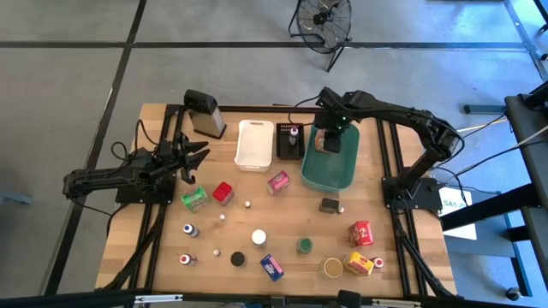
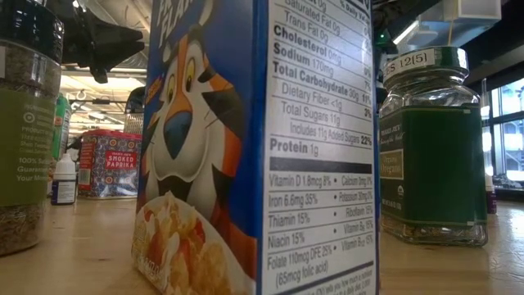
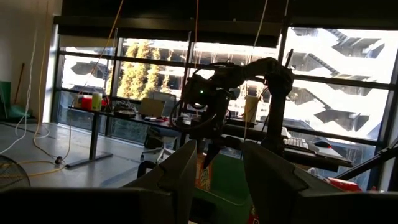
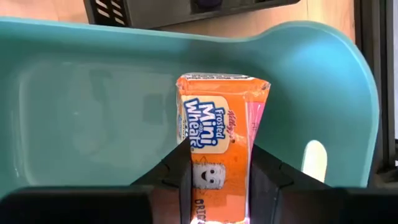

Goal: Pick & Place Kitchen Items
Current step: Put the orange cereal box into the green bin, then put the red spice can into the white bin

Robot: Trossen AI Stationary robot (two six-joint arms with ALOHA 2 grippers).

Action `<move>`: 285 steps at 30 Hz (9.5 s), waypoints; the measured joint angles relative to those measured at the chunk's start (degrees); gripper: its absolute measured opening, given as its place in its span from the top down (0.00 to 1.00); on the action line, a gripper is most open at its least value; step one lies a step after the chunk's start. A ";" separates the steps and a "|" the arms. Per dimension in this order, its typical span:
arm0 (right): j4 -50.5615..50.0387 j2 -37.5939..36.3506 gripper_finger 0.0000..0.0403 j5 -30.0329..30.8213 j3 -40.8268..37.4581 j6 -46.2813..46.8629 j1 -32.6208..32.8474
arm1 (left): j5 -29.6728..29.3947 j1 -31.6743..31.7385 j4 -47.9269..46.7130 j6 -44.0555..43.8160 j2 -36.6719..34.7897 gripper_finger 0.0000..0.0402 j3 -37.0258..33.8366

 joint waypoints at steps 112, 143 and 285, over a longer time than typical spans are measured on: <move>16.99 -19.91 0.41 5.18 -13.00 28.98 51.55 | -1.54 -1.03 -12.24 20.56 1.46 0.40 11.52; 16.69 -19.93 0.41 11.19 -14.47 26.04 56.04 | 7.22 -13.46 -82.28 -42.77 67.55 0.40 64.01; 20.90 -19.93 0.41 10.13 -15.98 15.90 51.76 | 7.13 -14.62 -81.37 -52.70 89.02 0.39 63.60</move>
